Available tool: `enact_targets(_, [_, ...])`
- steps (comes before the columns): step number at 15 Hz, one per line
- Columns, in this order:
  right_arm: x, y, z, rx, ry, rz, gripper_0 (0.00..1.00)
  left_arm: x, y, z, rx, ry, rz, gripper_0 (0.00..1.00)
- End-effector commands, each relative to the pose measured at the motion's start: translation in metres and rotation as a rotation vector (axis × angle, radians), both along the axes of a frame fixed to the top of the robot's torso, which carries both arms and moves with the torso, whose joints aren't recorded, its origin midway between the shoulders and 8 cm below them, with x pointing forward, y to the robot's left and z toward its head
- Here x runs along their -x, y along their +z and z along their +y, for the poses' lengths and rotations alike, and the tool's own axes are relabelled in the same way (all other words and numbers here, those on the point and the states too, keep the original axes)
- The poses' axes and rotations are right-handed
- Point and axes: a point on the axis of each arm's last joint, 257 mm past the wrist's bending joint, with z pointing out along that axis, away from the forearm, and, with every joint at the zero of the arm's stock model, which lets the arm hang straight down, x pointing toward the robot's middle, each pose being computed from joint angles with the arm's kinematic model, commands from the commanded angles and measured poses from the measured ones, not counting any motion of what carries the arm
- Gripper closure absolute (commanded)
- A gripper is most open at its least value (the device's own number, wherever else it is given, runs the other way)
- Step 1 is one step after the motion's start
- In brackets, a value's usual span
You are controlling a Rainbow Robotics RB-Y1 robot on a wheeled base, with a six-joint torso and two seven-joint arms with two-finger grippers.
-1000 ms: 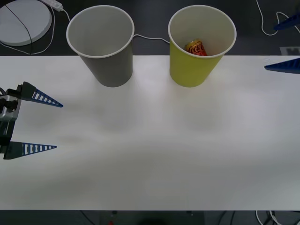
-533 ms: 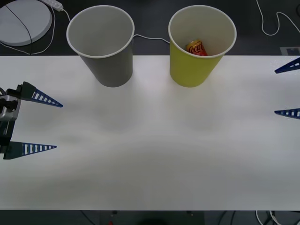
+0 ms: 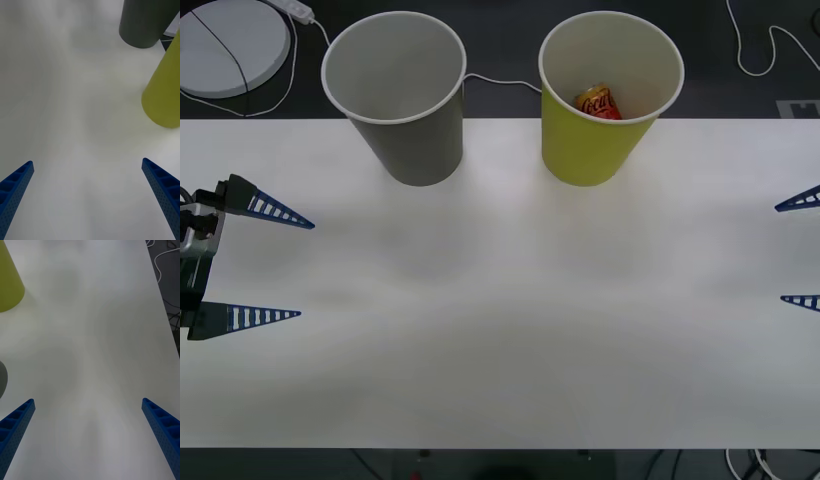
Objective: Put the can into the green bin and the plastic bottle into the gray bin
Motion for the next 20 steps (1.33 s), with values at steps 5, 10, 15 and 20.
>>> enact_targets(5, [0.019,-0.027,-0.012,0.051,-0.021,0.035,0.0,0.0,0.0,0.0,0.0,0.0,0.0,0.0])
enact_targets(10, [0.029,-0.039,-0.012,0.062,-0.017,0.055,0.0,0.0,0.0,0.0,0.0,0.0,0.0,0.0])
enact_targets(15, [0.03,-0.041,0.0,0.021,0.006,0.041,0.0,0.0,0.0,0.0,0.0,0.0,0.0,0.0])
enact_targets(20, [0.03,-0.041,0.0,0.021,0.006,0.041,0.0,0.0,0.0,0.0,0.0,0.0,0.0,0.0])
